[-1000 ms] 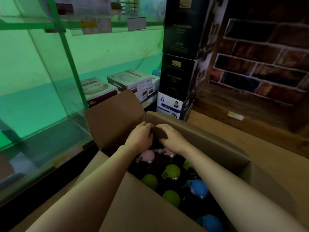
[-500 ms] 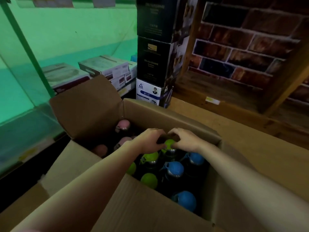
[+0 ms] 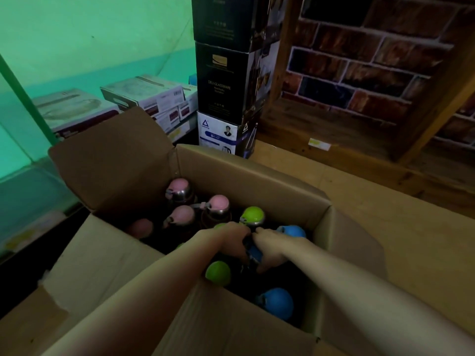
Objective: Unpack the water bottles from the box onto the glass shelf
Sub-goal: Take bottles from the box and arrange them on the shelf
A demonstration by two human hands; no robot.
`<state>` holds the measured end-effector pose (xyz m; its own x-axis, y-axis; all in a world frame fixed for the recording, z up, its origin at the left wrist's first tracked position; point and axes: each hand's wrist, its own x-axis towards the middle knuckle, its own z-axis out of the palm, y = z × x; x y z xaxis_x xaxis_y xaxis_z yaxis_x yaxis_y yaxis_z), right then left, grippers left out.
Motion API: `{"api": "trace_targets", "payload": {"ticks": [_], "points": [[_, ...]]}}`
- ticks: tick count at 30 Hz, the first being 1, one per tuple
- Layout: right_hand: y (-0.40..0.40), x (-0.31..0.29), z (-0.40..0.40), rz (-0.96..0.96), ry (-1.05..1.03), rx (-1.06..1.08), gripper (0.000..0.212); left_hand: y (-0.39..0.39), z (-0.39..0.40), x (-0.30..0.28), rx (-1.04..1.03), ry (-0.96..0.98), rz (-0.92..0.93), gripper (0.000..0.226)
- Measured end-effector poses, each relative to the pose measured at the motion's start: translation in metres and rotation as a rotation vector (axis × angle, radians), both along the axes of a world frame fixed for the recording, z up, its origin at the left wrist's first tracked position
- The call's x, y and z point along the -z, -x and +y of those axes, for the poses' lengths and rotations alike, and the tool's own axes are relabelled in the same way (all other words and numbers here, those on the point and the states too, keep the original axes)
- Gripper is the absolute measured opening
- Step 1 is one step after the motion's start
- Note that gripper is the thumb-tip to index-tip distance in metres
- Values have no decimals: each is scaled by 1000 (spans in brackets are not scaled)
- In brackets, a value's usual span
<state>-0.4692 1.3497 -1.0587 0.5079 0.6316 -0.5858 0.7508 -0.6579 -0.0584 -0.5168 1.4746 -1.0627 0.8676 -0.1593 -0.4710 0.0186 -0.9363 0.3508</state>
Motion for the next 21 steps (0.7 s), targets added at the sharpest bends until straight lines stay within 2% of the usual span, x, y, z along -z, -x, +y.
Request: {"api": "trace_targets", "payload": {"ticks": [10, 16, 19, 21], "points": [[-7, -14, -6, 41, -123, -3, 76, 2, 8, -10, -127, 259, 34, 66], [-19, -54, 0, 104, -252, 87, 52, 0, 12, -9, -283, 470, 15, 61], [-22, -61, -1, 84, -277, 104, 51, -1, 15, -10, -341, 548, 1, 75], [-23, -64, 0, 76, -319, 122, 53, 1, 15, -12, -346, 602, 14, 64]]}}
